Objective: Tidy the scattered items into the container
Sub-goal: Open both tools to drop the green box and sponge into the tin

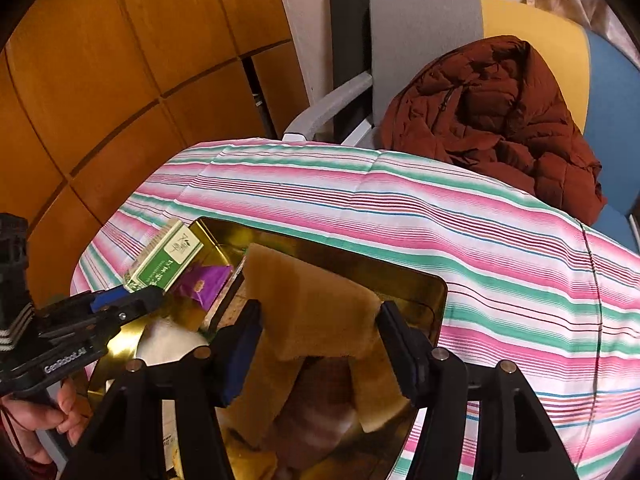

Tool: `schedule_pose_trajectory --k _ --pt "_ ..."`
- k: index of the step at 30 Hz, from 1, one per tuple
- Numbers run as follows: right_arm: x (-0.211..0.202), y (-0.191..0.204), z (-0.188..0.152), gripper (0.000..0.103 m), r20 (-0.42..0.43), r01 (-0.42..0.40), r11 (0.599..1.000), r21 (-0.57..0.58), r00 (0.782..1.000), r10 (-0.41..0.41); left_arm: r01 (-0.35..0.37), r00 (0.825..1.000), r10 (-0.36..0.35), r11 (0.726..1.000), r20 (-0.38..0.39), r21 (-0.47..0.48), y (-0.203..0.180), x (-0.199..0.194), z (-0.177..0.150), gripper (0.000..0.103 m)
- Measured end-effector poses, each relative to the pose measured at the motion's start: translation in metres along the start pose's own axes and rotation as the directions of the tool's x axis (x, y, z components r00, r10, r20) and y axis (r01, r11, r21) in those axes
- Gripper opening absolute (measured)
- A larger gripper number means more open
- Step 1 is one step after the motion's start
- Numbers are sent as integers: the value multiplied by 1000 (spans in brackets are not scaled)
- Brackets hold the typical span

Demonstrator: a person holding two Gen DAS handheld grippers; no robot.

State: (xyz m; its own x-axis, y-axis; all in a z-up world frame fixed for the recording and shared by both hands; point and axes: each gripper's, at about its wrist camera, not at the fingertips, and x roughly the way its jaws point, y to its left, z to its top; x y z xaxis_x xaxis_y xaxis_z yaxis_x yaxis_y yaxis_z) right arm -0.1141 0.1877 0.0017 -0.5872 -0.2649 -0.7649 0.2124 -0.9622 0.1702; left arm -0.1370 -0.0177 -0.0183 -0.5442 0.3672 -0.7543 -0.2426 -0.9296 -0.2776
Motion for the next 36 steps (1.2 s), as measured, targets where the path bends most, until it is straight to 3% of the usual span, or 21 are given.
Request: schedule_pose_trajectory --k 3,5,9,20,25,29,36 --pt "6 0 2 67 -9 -1 1000 7 1000 1 2 999 -2 1000 -47 13 0 13 3 31" --pt "5 -1 1 76 -8 -3 1000 24 1000 3 -7 997 9 1000 -80 27 -3 19 2 31" --pt "-4 -5 -3 86 24 -14 998 58 1000 12 -60 993 62 998 -96 29 -3 18 -2 40" --pt "-32 10 -28 88 69 -6 1000 24 998 4 -5 1000 9 992 28 -125 7 -38 -32 47" --pt "-43 29 -46 93 72 22 999 -28 997 -20 -75 994 86 987 74 -144 2 -63 -53 49" --pt "-54 48 -61 98 78 47 996 -74 996 -41 -153 981 164 983 100 -105 -8 -81 -72 49" --pt "-67 78 -83 103 76 61 990 -125 996 -51 -189 973 194 981 126 -51 -28 -104 -101 51"
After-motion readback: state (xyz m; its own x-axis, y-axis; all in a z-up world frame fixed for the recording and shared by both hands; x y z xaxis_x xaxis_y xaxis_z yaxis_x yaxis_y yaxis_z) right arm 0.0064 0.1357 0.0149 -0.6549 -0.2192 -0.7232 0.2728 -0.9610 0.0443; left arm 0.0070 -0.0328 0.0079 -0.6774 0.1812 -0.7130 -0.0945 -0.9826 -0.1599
